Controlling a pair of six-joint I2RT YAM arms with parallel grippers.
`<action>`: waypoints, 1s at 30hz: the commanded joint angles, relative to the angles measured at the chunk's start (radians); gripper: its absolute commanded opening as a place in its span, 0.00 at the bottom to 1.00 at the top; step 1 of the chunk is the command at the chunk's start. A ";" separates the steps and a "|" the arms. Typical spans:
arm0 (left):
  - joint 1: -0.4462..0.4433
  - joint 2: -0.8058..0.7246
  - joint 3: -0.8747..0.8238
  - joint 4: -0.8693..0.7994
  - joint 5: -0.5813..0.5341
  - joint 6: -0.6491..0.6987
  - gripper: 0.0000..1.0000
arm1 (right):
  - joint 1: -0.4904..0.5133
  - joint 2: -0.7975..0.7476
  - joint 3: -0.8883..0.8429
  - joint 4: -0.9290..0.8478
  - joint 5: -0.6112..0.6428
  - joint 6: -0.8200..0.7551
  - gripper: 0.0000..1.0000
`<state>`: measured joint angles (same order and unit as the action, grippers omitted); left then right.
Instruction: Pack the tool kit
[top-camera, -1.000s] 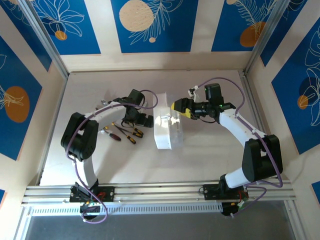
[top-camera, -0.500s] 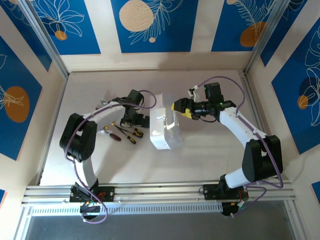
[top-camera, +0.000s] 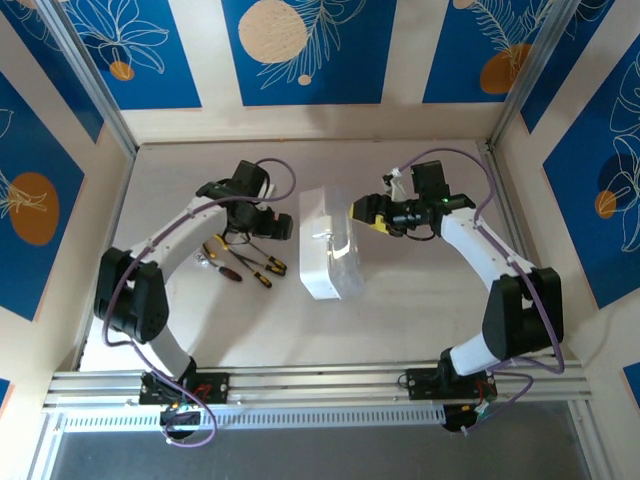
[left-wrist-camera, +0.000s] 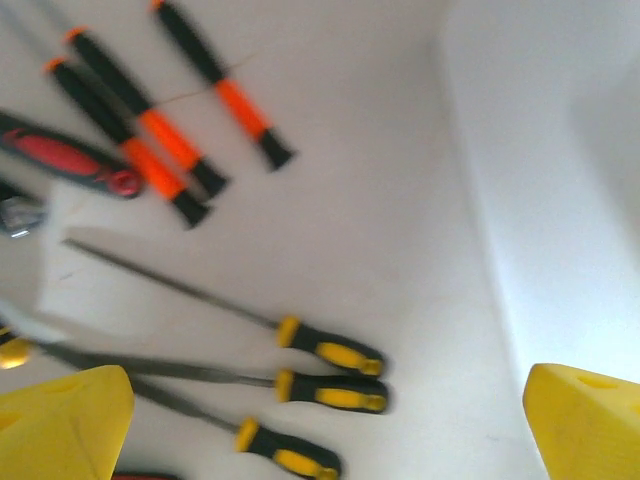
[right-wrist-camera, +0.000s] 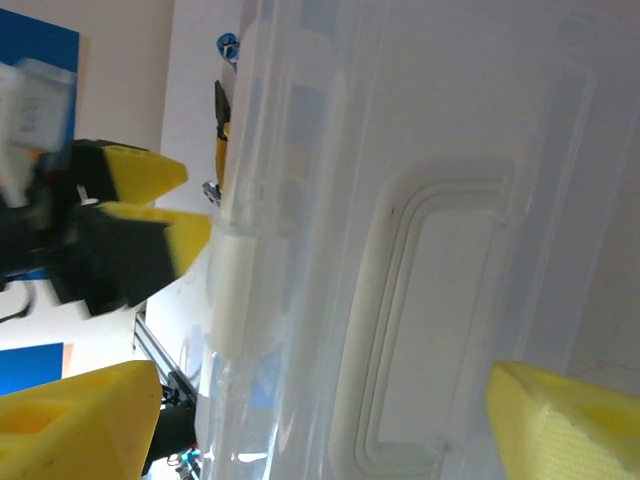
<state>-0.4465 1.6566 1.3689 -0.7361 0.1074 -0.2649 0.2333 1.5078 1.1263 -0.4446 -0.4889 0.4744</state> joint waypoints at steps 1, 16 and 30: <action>0.003 -0.075 0.067 0.073 0.318 -0.084 1.00 | 0.024 0.057 0.011 0.026 0.002 0.014 0.83; -0.043 -0.023 -0.002 0.320 0.627 -0.352 1.00 | 0.050 0.130 -0.030 0.154 -0.016 0.074 0.75; -0.118 0.087 0.048 0.252 0.509 -0.337 1.00 | 0.064 0.137 -0.045 0.183 -0.021 0.092 0.63</action>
<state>-0.5430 1.7084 1.3926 -0.4503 0.6479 -0.6041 0.2890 1.6291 1.0988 -0.2581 -0.4915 0.5598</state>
